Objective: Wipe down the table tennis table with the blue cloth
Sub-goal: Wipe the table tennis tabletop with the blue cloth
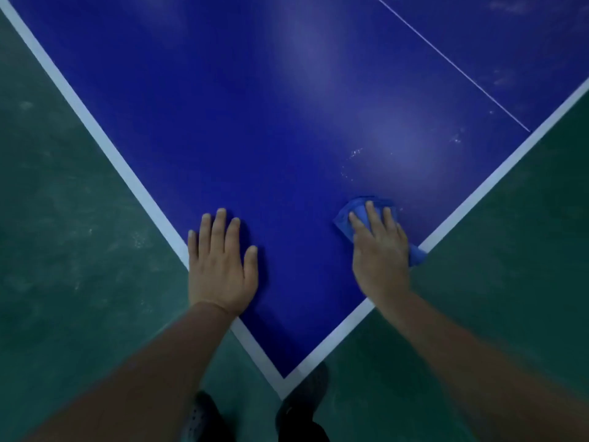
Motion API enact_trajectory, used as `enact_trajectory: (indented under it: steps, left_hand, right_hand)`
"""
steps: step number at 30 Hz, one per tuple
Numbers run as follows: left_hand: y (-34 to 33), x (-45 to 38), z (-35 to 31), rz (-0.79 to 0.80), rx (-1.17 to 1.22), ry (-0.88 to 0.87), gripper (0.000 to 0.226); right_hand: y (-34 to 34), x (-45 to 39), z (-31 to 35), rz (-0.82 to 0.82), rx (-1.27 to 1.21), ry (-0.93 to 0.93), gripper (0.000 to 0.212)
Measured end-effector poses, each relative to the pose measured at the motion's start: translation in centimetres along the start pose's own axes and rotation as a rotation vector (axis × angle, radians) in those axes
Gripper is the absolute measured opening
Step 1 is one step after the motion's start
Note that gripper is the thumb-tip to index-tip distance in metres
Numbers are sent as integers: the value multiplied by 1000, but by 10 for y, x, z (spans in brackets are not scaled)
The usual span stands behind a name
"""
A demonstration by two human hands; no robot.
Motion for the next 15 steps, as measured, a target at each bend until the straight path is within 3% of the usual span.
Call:
enact_trajectory:
  steps: [2,5,11,13,15]
  left_hand:
    - [-10,1,-7,12,10,119,73]
    - [-19,0,-7,-2,-31,149,72]
    - [-16,-1,-7,-95,4,118,65]
    - [-18,-2,-8,-66,-20,106,63]
    - [-21,-3,-6,-36,-38,111,63]
  right_hand:
    - [-9,23,17,-18,2,32,62]
    - [-19,49,57,-14,-101,253,56]
    - [-9,-53,153,-28,-97,469,60]
    - [-9,-96,131,-23,15,482,57]
    - [-2,-149,58,-68,102,254,52]
Point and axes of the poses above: each hand's wrist, its own x-axis away from the middle knuckle, its own y-axis out of the back of the hand, z = x × y, the point moved 8 cm from there along -x, towards the middle knuckle, and after that the axes turned 8 degrees about -y, right-handed, at the moved point
